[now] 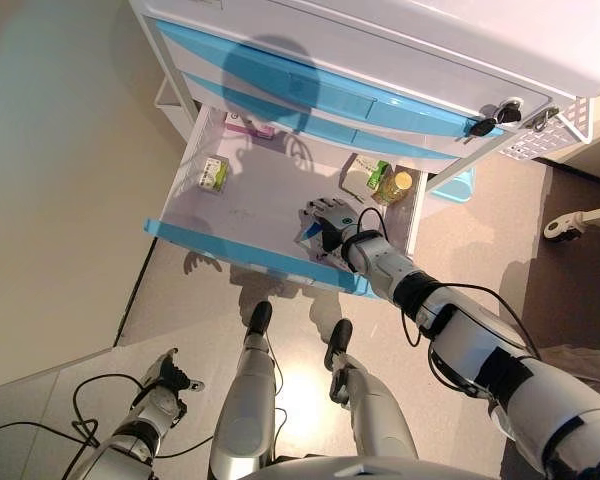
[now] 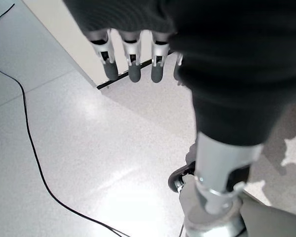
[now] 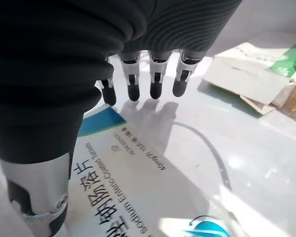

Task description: Open the drawer and pick up the medicine

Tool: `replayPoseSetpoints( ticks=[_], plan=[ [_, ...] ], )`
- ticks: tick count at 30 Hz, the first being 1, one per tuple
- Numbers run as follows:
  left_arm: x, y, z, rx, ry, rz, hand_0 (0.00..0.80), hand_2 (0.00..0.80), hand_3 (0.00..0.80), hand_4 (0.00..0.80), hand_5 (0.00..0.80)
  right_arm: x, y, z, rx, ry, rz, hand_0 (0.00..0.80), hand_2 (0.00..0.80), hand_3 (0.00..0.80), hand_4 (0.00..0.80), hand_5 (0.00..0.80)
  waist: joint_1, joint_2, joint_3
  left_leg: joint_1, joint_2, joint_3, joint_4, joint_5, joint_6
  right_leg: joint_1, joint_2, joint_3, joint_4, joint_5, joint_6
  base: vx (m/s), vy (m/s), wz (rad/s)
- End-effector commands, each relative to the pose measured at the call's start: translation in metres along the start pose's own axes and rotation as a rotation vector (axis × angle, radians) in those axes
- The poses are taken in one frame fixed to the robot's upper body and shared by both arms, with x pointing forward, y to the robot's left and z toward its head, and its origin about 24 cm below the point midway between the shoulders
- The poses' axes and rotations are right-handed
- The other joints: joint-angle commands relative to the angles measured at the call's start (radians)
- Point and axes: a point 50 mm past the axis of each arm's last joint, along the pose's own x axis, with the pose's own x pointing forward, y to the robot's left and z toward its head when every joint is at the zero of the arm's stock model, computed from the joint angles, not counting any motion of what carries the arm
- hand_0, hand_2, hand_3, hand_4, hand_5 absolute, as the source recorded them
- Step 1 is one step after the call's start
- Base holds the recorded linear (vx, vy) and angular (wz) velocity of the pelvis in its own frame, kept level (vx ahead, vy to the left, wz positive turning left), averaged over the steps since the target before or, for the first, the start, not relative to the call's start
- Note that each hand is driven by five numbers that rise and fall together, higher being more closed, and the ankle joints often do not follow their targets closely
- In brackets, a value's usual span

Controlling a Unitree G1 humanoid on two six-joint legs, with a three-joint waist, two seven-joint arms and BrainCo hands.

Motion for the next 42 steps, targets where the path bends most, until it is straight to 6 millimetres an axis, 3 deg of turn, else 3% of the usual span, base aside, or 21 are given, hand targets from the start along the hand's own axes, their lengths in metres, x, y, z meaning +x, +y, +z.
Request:
replayPoseSetpoints(
  ticks=[1,33,42],
  plan=[
    [-0.001,-0.003,-0.008,0.01,0.034,0.002,0.0,0.0,0.0,0.0,0.0,0.005,-0.02,0.002,0.058,-0.014,-0.06,0.8,0.8,0.8,0.8,0.8,-0.012,-0.006,0.019,-0.016,-0.075,-0.012,-0.012,-0.006,0.073,0.008,-0.015,0.029,0.023,0.0,0.053,0.0,0.0,0.0],
    [-0.001,-0.002,-0.008,0.007,0.034,0.006,0.0,0.0,0.0,0.0,0.0,0.002,-0.019,-0.002,0.082,-0.015,-0.064,0.8,0.8,0.8,0.8,0.8,-0.018,0.002,0.02,-0.022,-0.076,-0.005,-0.008,-0.006,0.075,-0.002,-0.016,0.032,0.026,0.003,0.054,0.0,0.0,0.0],
    [-0.001,-0.001,-0.008,-0.011,0.038,0.018,0.0,0.0,0.0,0.0,0.0,-0.001,-0.051,0.006,0.159,-0.101,-0.197,0.8,0.8,0.8,0.8,0.8,-0.026,-0.003,0.016,-0.024,-0.074,-0.003,-0.005,-0.008,0.075,-0.008,-0.016,0.035,0.034,0.001,0.054,0.0,0.0,0.0]
  ],
)
